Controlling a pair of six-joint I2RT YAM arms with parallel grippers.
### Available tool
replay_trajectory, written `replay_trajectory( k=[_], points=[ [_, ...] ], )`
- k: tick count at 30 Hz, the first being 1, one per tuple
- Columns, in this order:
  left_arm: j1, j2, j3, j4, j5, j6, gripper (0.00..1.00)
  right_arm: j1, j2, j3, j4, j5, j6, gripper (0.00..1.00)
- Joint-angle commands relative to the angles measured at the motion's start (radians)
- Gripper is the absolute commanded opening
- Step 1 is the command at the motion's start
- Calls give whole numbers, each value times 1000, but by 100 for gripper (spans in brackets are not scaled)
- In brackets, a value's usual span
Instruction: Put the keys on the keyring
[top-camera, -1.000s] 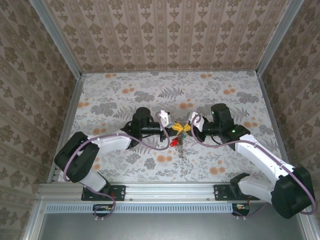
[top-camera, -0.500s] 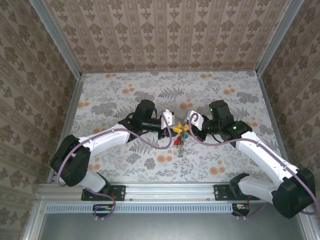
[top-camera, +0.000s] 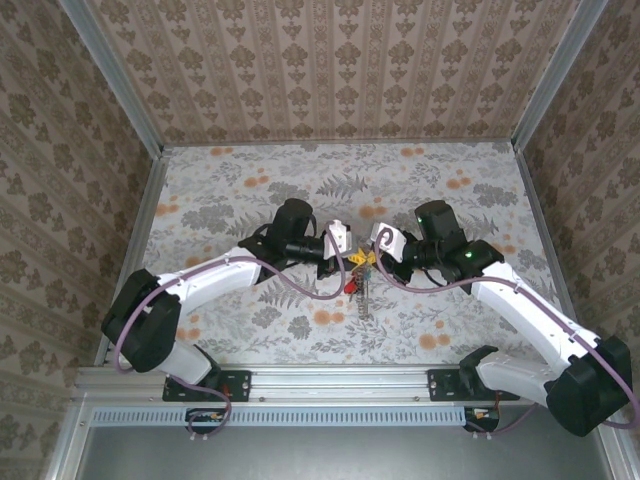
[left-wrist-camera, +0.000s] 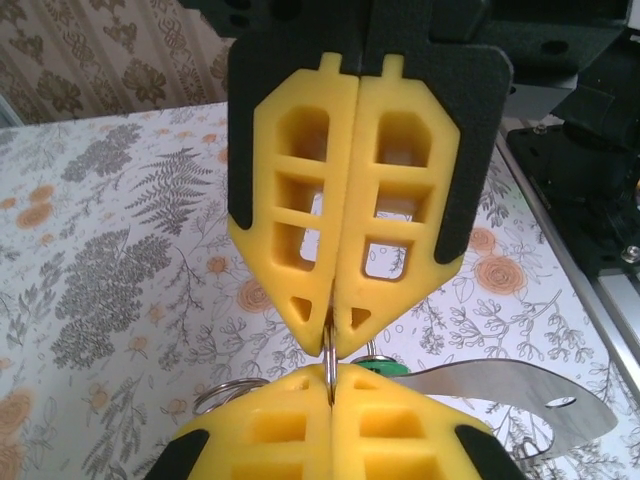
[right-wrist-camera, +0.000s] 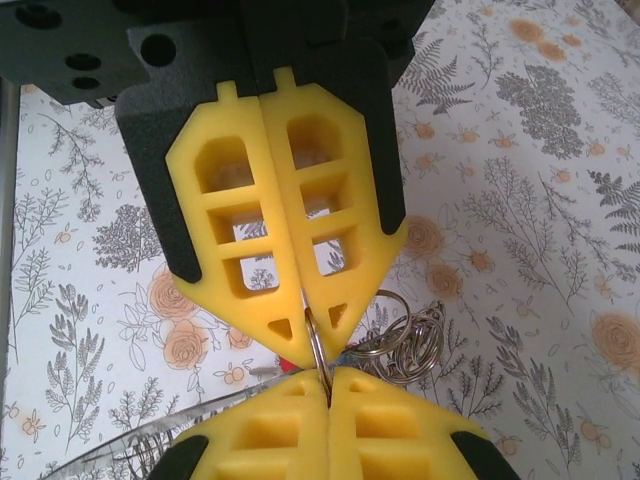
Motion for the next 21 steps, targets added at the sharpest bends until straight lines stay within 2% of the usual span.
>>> replay_trajectory(
  k=[1,5,9,21],
  points=[
    [-11,6,27,12,-7,7,0,9,-15,38,11,-16,-12,3],
    [-5,0,-1,98,27,-36,0,-8,-35,-29,94,-32,22,11],
    [-1,-1,-34,251,116,-106,0,-58,-14,-75,180,-150,85,18],
    [17,3,-102,498,155,-250,0,-110,5,-145,280,-190,83,20]
  ],
)
